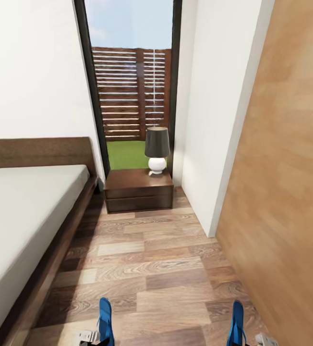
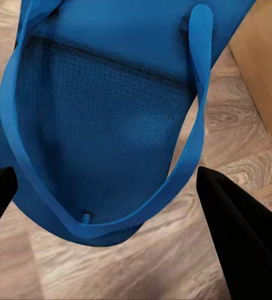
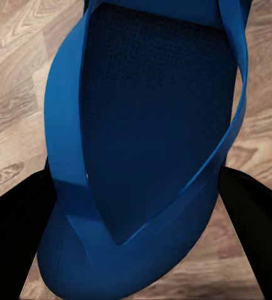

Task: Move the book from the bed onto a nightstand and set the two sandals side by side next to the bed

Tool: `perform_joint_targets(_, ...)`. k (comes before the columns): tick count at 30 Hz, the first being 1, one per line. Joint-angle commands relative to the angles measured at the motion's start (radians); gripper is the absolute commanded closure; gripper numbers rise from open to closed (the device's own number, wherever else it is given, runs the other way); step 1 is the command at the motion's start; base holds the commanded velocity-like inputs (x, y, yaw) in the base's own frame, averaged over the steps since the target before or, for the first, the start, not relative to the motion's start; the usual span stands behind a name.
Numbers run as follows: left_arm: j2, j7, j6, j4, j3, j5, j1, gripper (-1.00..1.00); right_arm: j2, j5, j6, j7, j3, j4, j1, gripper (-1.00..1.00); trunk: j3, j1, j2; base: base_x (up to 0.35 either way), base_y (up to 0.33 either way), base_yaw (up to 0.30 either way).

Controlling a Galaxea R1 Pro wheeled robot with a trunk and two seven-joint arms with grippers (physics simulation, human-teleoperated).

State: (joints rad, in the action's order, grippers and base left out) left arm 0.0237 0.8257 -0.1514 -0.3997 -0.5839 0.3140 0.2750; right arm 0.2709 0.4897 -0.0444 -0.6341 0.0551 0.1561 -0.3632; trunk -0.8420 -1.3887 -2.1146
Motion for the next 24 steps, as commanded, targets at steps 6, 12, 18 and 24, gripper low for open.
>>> perform_joint_targets(6,-0.001,0.005,-0.007,0.0,-0.008,0.01,0.001,1.0,0.001,0.011,-0.005,-0.002,0.005,0.0,-0.001,1.0,-0.001,0.0,0.0,0.329,0.0,0.0)
perform_joint_targets(12,-0.001,0.005,-0.007,-0.001,-0.008,0.01,0.001,1.0,0.001,0.01,-0.005,-0.002,0.005,0.0,-0.001,1.0,-0.001,0.0,0.0,0.329,0.0,0.0)
perform_joint_targets(18,-0.001,0.006,-0.007,0.0,-0.008,0.01,0.001,1.0,0.001,0.011,-0.005,-0.002,0.005,0.0,-0.001,1.0,-0.001,0.0,0.0,0.329,0.0,0.0)
perform_joint_targets(24,-0.001,0.006,-0.007,0.0,-0.008,0.01,0.001,1.0,0.001,0.011,-0.005,-0.002,0.005,0.0,-0.001,1.0,-0.001,0.0,0.0,0.329,0.0,0.0)
